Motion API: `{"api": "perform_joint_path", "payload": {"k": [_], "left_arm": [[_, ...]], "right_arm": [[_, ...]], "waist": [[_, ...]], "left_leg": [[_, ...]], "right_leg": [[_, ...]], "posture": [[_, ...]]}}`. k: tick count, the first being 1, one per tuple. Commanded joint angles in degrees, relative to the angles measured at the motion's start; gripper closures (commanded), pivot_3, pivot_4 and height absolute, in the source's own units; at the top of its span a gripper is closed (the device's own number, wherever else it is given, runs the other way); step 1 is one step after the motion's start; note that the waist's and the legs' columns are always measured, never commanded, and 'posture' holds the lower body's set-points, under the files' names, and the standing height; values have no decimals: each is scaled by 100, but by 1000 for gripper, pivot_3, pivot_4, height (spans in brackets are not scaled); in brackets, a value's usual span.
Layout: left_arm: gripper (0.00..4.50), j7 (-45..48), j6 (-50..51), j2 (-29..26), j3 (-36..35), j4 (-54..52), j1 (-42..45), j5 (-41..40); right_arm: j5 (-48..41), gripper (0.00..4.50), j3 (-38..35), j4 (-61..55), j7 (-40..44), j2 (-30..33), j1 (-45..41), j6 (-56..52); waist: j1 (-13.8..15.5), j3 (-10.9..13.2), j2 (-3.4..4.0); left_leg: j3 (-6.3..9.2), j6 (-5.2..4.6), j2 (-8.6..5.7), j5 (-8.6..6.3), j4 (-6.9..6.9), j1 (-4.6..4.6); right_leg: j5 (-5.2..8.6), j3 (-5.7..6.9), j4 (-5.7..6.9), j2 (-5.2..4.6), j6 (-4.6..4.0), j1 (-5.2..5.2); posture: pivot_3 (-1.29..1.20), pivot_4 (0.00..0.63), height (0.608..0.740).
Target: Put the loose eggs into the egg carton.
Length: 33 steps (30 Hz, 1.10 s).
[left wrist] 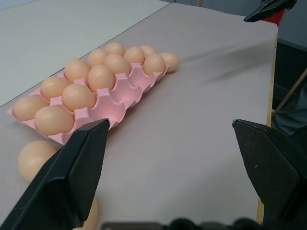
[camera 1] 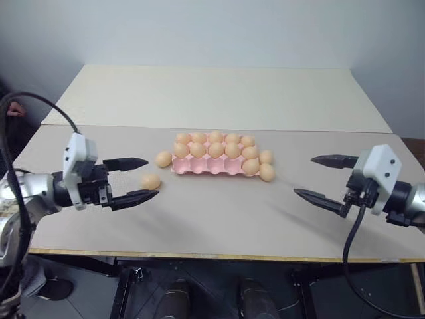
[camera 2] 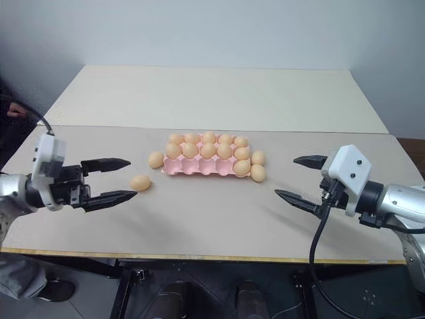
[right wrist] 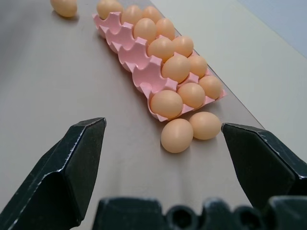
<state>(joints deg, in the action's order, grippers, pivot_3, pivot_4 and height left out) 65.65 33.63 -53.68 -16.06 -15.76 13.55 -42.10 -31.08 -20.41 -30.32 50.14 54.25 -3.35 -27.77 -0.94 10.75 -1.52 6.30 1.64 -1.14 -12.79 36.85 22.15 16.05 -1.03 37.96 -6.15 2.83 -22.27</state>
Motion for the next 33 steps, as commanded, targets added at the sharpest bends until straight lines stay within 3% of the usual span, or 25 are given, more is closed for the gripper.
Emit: {"api": "perform_joint_path", "payload": {"k": [1,9,19,22,28,33], "left_arm": [[11,168,-156,9,217,232,464,93],[11,448,-208,-28,447,522,792,208],[11,366,-128,-48,309,386,632,173],[0,297,-92,-62,210,271,482,130],[0,206,-30,-113,1,85,217,47],[0,122,-19,-61,-213,169,207,-22]], "right_arm": [[282,0,478,-112,-511,-202,-425,-118],[2021,0,2560,1295,-1347,-1000,-1848,-73],[2712,0,3288,2650,-1160,-1657,-2709,50],[2738,585,3286,2759,-1089,-1729,-2753,-30],[2676,2562,3039,2565,-1058,-1743,-2646,-213],[2569,2562,2659,1815,-934,-1444,-2283,-472]], "waist": [[-26,0,-1],[-157,0,-1],[-154,0,0],[-156,0,0],[-157,1,1],[-144,1,1]], "left_leg": [[0,0,0,0,0,0],[1,0,-1,0,0,11],[1,1,-1,1,1,15],[1,0,-1,1,1,15],[1,1,-1,1,0,15],[1,1,-2,1,0,18]], "right_leg": [[0,0,0,0,0,0],[-1,-2,4,1,0,-16],[-1,-3,10,1,-1,-26],[-1,-5,12,1,-1,-28],[-1,-6,13,1,-1,-32],[-1,-7,12,1,-1,-32]], "posture": [[0,150,740],[0,150,740],[0,150,740],[0,150,740],[0,150,740],[0,150,740]]}}
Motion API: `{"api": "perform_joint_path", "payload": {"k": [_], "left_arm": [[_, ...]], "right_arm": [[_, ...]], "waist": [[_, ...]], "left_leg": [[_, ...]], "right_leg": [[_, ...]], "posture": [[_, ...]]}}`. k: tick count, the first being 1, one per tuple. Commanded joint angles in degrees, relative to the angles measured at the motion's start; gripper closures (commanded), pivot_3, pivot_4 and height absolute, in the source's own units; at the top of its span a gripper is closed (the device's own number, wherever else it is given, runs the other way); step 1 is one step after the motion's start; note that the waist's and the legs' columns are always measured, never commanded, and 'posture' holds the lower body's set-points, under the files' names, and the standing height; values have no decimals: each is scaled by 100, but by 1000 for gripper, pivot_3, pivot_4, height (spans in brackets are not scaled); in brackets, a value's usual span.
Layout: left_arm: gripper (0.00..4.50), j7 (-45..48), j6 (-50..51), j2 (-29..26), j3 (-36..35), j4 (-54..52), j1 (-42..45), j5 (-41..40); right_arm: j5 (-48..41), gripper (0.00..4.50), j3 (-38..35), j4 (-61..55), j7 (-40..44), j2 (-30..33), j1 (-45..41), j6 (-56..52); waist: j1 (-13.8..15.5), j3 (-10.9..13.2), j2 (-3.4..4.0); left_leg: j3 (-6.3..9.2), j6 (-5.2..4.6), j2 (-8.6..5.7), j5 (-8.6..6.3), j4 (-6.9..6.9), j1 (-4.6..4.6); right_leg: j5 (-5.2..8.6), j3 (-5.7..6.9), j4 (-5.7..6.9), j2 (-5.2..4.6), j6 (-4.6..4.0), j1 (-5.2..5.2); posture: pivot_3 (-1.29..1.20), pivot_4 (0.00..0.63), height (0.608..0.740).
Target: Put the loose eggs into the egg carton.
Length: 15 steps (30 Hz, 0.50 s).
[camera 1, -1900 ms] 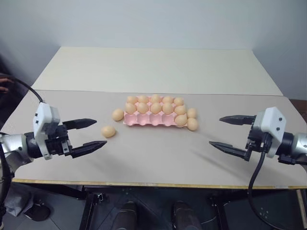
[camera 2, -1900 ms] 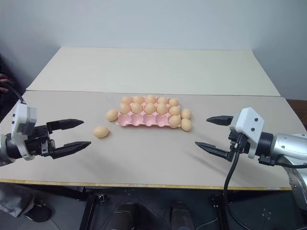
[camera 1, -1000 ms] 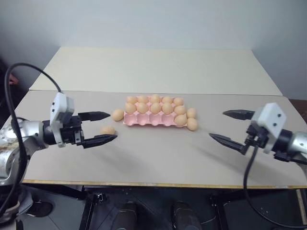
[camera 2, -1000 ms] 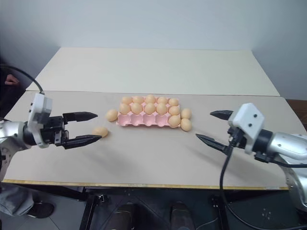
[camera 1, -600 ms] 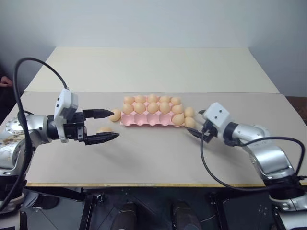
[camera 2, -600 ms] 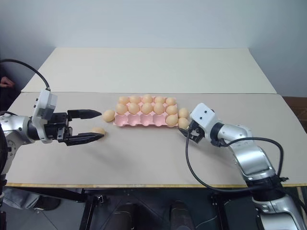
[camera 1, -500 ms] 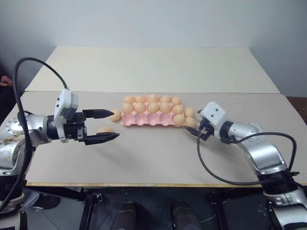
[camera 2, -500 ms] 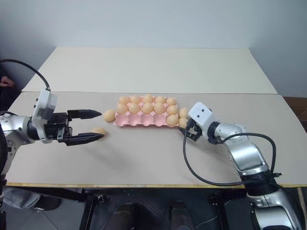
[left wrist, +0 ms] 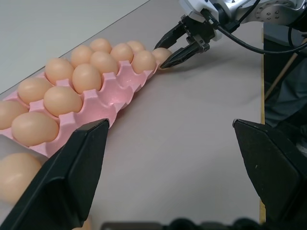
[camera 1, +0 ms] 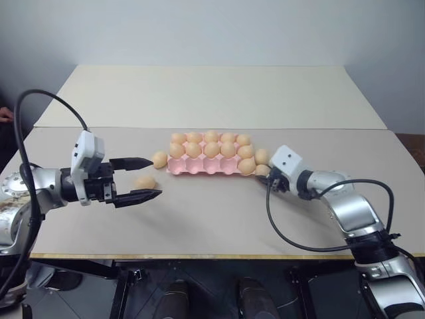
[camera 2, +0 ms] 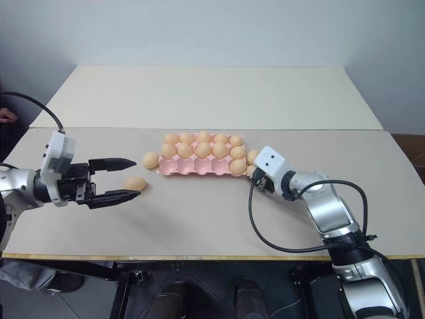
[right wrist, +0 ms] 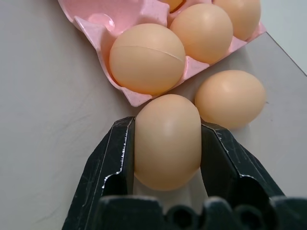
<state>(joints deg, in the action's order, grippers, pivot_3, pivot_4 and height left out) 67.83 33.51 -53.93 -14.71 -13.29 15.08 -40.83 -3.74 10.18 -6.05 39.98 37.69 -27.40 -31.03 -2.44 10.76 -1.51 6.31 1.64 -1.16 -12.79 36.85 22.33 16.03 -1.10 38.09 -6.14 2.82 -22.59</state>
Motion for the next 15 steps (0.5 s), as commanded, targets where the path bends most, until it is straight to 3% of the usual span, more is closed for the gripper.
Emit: {"api": "perform_joint_path", "payload": {"k": [1,7,15], "left_arm": [[0,-244,34,41,-452,-11,137,-220],[0,-532,256,224,-769,141,464,-623],[0,-477,191,170,-664,52,403,-544]], "right_arm": [[-240,2562,-527,-800,91,239,156,-255],[-492,2562,-603,-1192,84,20,-437,-570],[-73,2562,219,11,-80,-873,-1185,-32]], "waist": [[9,0,0],[-58,0,0],[-37,0,0]], "left_leg": [[0,0,0,0,0,0],[0,0,4,0,0,-8],[0,1,6,1,0,-5]], "right_leg": [[0,0,0,0,0,0],[-2,-4,4,5,-2,2],[-3,-5,2,9,-4,-1]], "posture": [[0,150,740],[0,150,740],[0,150,740]]}}
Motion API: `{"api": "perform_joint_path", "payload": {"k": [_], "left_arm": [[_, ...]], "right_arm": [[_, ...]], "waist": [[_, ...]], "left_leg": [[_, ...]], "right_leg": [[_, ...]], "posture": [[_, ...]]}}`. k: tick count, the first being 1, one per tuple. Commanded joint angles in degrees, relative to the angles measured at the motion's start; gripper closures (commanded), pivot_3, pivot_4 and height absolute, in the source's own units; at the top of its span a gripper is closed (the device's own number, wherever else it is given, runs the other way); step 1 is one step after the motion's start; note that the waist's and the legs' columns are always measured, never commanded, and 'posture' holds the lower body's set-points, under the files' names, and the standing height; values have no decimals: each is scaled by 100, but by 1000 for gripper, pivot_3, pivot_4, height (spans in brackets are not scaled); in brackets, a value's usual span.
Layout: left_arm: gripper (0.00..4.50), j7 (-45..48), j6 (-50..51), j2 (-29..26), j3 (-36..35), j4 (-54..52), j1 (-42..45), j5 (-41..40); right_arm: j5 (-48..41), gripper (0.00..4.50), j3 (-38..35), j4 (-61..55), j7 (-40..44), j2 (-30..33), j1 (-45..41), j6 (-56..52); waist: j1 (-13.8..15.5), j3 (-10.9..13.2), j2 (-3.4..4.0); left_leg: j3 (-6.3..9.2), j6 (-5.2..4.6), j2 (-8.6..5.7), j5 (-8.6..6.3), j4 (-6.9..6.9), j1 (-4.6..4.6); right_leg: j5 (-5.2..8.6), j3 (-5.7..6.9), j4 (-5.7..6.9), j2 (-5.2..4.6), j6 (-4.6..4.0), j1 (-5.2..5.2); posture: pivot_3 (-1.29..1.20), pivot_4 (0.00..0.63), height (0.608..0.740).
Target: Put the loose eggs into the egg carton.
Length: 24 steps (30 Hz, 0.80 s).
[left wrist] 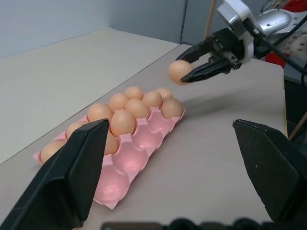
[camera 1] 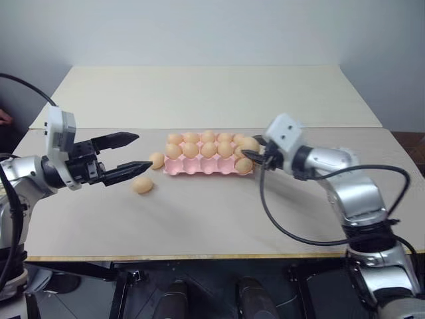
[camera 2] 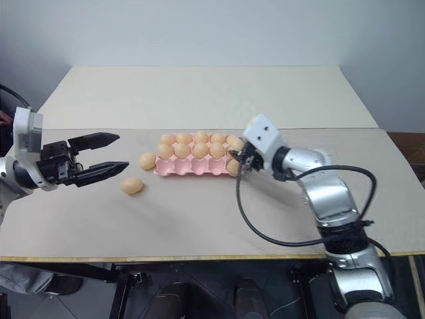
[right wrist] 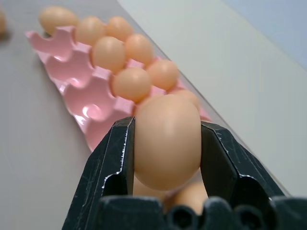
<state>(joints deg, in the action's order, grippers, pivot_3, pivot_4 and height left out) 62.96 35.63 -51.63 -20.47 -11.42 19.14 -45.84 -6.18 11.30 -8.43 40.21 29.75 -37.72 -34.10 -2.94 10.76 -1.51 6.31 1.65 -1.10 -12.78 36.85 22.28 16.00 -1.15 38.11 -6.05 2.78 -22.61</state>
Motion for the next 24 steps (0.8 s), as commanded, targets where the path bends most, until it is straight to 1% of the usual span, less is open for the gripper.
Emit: {"api": "perform_joint_path", "payload": {"k": [1,5,9,10,13,16,18,19,22,24], "left_arm": [[0,5,-10,-66,-107,-171,-35,-55],[0,8,-3,-115,-181,-289,-195,-69],[0,-13,5,-142,-208,-309,-220,-80],[0,-14,3,-149,-211,-304,-219,-76],[0,-15,-14,-165,-228,-319,-270,-57],[0,43,-61,-245,-301,-308,-444,23],[0,47,-144,-245,-419,-223,-544,70],[0,13,-195,-264,-495,-122,-583,137],[0,85,-262,-337,-686,-22,-728,197],[0,233,-229,-453,-836,-15,-876,189]], "right_arm": [[217,2562,165,371,-104,-149,-184,330],[391,1561,323,676,-183,-385,-246,423],[487,104,281,655,-368,-567,-289,401],[479,19,229,572,-386,-580,-307,343],[434,19,16,92,-400,-464,-314,129],[105,19,-444,-708,-195,-138,-150,-281],[-220,19,-852,-1213,57,215,94,-456],[-473,19,-1208,-1517,292,479,333,-415],[-1021,19,-1900,-2059,690,1006,801,-469],[-1570,19,-2605,-2261,1169,1424,1258,-531]], "waist": [[28,0,0],[35,0,0],[33,0,0],[33,0,0],[32,0,0],[36,0,1],[54,0,1],[77,0,0],[93,0,0],[78,0,0]], "left_leg": [[0,0,-1,0,0,1],[0,2,-2,1,0,11],[-1,5,-1,3,0,24],[-2,6,-2,4,0,25],[-6,7,-3,4,0,26],[-6,6,-2,4,0,33],[-6,6,-3,4,0,40],[-6,6,-2,4,0,42],[-5,6,-2,3,2,45],[-6,5,-2,3,3,43]], "right_leg": [[0,0,1,-1,0,-3],[-1,-4,4,-1,-1,-18],[-2,-10,20,0,-3,-43],[-2,-12,23,0,-3,-46],[-2,-17,26,0,-3,-51],[-1,-18,27,0,-3,-59],[-1,-17,25,0,-2,-62],[-1,-15,22,0,-2,-60],[-2,-10,12,-1,-2,-54],[-3,-11,14,-1,-1,-53]], "posture": [[0,150,740],[0,150,740],[0,150,740],[0,150,740],[0,150,740],[0,150,740],[0,150,740],[0,150,740],[0,150,740],[0,150,740]]}}
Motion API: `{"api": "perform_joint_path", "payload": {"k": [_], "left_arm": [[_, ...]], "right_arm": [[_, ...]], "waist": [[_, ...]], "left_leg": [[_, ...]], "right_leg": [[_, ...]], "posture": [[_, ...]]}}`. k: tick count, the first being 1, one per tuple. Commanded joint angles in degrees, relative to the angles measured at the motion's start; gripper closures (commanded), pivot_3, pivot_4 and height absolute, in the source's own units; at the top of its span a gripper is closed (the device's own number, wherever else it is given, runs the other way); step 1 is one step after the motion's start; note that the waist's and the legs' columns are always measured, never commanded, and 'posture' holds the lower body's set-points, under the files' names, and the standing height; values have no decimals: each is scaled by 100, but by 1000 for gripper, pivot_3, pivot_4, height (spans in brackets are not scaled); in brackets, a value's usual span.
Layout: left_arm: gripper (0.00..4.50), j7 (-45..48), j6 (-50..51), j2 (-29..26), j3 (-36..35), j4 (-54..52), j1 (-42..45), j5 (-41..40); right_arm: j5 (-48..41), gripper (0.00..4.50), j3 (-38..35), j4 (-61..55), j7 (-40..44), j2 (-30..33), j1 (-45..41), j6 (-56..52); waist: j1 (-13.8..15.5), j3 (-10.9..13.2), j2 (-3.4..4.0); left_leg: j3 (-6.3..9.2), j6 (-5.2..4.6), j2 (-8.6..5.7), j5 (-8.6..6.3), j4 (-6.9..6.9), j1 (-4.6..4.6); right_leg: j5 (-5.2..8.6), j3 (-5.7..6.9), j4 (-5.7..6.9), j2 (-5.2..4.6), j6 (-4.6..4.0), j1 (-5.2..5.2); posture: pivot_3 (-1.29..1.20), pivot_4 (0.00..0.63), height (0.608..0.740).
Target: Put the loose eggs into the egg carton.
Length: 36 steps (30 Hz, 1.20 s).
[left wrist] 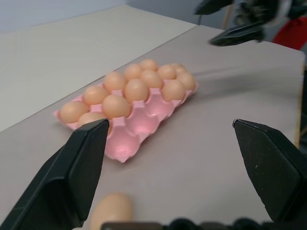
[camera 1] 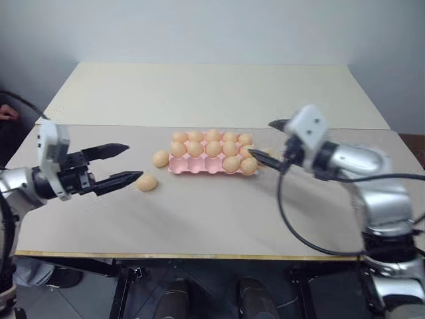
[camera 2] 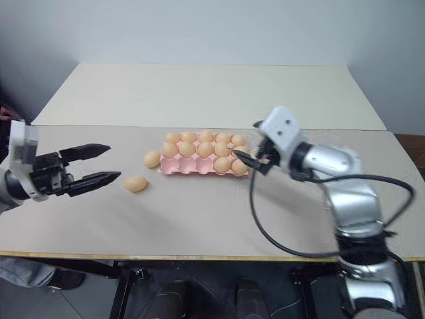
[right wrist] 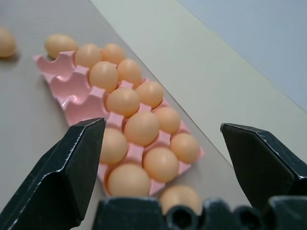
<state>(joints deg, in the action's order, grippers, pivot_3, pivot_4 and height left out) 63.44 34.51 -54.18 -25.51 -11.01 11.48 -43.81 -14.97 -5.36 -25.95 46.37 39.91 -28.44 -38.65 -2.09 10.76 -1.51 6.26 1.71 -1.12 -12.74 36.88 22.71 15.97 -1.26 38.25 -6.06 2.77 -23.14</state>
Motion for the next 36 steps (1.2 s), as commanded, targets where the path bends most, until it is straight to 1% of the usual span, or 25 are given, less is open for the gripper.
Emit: {"api": "perform_joint_path", "payload": {"k": [1,3,6,11,13,16,19,23,25,28,30,34,36], "left_arm": [[0,254,-127,-246,-382,-71,-197,5],[0,331,-151,-277,-435,-125,-315,2],[0,286,-139,-240,-455,-220,-373,-44],[0,168,-97,-162,-367,-325,-340,-62],[0,143,-108,-154,-329,-279,-257,-52],[0,149,-172,-125,-236,-247,-180,-7],[0,68,-266,-40,-38,-274,-31,90],[0,95,-298,11,161,-186,164,111],[0,126,-280,6,229,-157,208,102],[0,171,-249,5,289,-149,235,79],[0,173,-265,15,295,-157,244,73],[0,186,-314,9,262,-143,257,76],[0,215,-324,-11,235,-139,238,74]], "right_arm": [[-931,19,-1317,-556,839,615,661,-87],[-1198,19,-1758,-565,1198,872,1228,-15],[-1243,19,-1930,-504,1252,948,1916,198],[-1175,19,-1685,-351,1010,883,1957,385],[-1094,19,-1560,-224,1022,956,1885,528],[-735,19,-1143,155,1043,1039,1733,999],[103,19,-234,1118,758,925,1116,1596],[980,19,633,2546,457,609,147,2443],[1282,19,940,3199,307,364,-333,2769],[1605,19,1274,4034,189,-6,-900,3196],[1706,19,1404,4411,195,-187,-1126,3395],[1960,19,1600,5117,82,-433,-1463,3743],[2143,19,1683,5523,-115,-575,-1644,3886]], "waist": [[-13,0,0],[-14,0,0],[-29,-2,-4],[-56,-1,-1],[-46,-1,-1],[-37,-1,-1],[-46,-1,-2],[-66,-1,-1],[-77,-1,-1],[-73,-1,-1],[-70,-1,-1],[-58,-1,-1],[-60,-1,-1]], "left_leg": [[0,0,1,0,0,0],[-1,-2,2,-1,-2,-2],[-4,-2,4,-1,-1,-8],[-17,-3,9,-2,-7,-56],[-17,-5,11,-3,-8,-62],[-17,-5,9,-4,-8,-58],[-17,-5,8,-3,-7,-60],[-19,-4,9,-3,-7,-66],[-19,-4,9,-3,-8,-56],[-21,-3,8,-2,-8,-33],[-22,1,8,0,-6,-15],[-23,3,8,1,-3,-10],[-23,4,7,2,-1,-10]], "right_leg": [[0,0,0,0,0,0],[0,1,-3,1,0,2],[0,0,-4,1,0,11],[-2,-12,-5,7,0,52],[-2,-11,-13,10,0,61],[-2,-10,-20,7,1,63],[-3,-11,-21,6,2,65],[-4,-12,-17,8,2,65],[-4,-13,-18,8,2,54],[-5,-20,-13,8,1,24],[-6,-22,-7,8,0,3],[-7,-22,-7,8,0,0],[-8,-22,-6,8,0,0]], "posture": [[0,150,740],[0,150,740],[0,150,740],[0,150,740],[0,150,740],[0,150,740],[0,150,740],[0,150,740],[0,150,740],[0,150,740],[0,150,740],[0,150,740],[0,150,740]]}}
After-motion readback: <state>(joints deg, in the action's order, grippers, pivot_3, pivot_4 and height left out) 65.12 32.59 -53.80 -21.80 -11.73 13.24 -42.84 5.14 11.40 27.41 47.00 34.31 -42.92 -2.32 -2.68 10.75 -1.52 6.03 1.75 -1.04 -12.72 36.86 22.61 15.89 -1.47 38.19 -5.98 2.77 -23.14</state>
